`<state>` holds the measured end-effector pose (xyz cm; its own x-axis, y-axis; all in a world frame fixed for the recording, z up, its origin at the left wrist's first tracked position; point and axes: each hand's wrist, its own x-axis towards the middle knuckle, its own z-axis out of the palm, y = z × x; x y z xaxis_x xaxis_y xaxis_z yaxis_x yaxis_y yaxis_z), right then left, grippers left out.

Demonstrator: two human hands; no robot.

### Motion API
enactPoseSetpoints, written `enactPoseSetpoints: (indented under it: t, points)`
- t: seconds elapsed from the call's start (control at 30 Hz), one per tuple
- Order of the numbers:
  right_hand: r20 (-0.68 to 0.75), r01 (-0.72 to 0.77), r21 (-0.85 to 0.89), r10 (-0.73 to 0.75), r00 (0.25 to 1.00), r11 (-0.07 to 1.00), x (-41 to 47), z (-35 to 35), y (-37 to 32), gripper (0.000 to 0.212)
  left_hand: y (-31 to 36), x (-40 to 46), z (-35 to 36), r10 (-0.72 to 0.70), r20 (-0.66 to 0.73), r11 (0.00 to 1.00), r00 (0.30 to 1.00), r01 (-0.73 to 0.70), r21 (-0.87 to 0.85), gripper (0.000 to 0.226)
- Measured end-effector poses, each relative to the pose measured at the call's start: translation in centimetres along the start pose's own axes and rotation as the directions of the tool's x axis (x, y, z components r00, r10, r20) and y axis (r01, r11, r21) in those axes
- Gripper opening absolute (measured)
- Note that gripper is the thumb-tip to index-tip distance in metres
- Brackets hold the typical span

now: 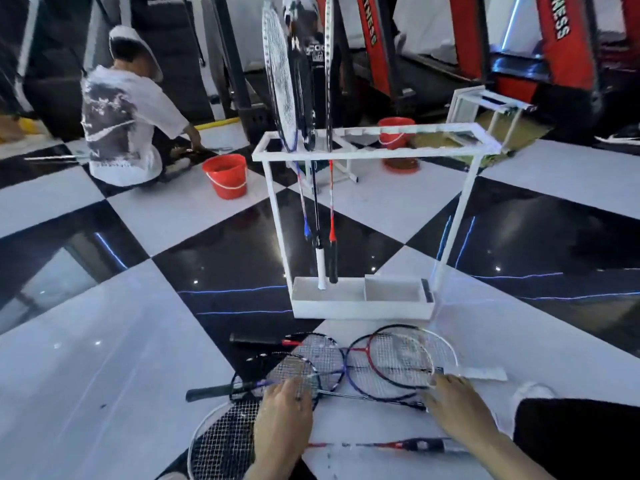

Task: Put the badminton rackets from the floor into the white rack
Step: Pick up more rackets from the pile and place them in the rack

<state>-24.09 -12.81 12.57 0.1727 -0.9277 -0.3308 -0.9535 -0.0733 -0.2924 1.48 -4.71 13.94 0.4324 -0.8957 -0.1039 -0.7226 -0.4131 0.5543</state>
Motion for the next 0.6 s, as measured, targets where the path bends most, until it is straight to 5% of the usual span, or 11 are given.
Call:
enactPoseSetpoints:
  t: [0.27, 0.4, 0.6]
  points:
    - [0.241, -0.059, -0.031, 0.065, 0.968, 0.998, 1.5, 7.9, 3.7, 0.024, -4.7, -0.8, 5.9, -0.209, 0.183, 0.976, 0.961, 0.192, 0.103, 0.04]
    - [0.367, 0.088, -0.218, -0.002, 0.93, 0.972, 3.5, 11.3, 3.9, 0.037, -7.3, -1.6, 8.0, -0.3, 0.28, 0.951, 0.912, 0.264, 0.158, 0.037]
    - [0.437, 0.203, -0.259, -0.073, 0.896, 0.944, 7.8, 15.0, 3.9, 0.054, -9.3, -1.7, 9.8, -0.377, 0.341, 0.925, 0.862, 0.328, 0.194, 0.044]
